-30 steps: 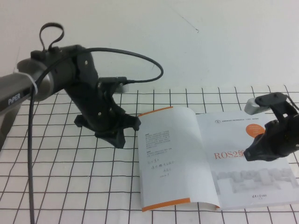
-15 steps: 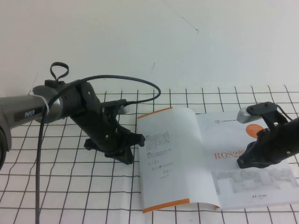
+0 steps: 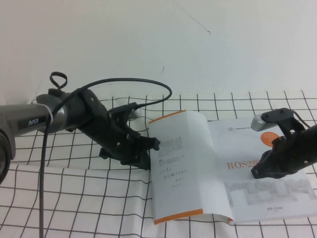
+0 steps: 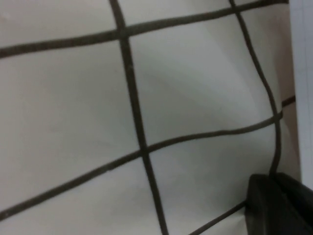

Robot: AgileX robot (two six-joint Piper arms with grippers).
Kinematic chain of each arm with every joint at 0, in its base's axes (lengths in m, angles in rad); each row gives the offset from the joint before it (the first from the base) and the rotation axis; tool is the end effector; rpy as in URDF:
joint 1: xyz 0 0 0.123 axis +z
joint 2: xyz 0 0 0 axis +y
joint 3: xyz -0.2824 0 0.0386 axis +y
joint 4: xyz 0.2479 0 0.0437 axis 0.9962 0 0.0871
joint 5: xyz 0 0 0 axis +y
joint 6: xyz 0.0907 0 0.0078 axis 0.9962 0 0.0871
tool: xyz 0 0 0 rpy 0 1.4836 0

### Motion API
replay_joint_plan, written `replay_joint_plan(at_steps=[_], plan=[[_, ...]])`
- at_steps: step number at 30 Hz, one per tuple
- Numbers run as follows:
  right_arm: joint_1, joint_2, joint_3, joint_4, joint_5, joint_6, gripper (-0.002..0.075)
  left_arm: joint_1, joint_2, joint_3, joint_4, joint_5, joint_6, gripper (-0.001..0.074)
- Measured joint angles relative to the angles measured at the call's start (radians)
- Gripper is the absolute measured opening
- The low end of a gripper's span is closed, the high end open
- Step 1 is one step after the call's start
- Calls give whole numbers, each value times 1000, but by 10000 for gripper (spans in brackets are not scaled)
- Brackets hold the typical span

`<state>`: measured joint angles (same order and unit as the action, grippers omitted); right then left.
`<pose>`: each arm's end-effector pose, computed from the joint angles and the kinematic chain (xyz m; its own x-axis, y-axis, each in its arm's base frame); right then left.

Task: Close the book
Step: 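Close the open booklet and leave it lying on the table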

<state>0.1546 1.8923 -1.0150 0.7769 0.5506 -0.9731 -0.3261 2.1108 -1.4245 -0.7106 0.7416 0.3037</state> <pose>0.3390 0.0867 0.1370 -0.8126 -0.3829 -0.4394 -0.5143 0.8258 0.2314 0.3914 -0.1748 0.1457 -0.9678 0.0821 -0.2381 0.1926 0.8502 -0.4899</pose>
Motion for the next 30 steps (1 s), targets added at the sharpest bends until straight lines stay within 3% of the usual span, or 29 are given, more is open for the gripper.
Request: replay_joint_plan(at_steps=[13, 21, 30], plan=[[0, 0, 0, 0, -11, 0, -3, -2, 15, -20, -198, 11, 131, -4], [-2, -5, 0, 1, -19, -8, -3, -72, 16, -154, -207, 77, 133, -4], [-144, -262, -50, 1, 30, 8, -3, -180, 16, -398, -160, 201, 91, -4]])
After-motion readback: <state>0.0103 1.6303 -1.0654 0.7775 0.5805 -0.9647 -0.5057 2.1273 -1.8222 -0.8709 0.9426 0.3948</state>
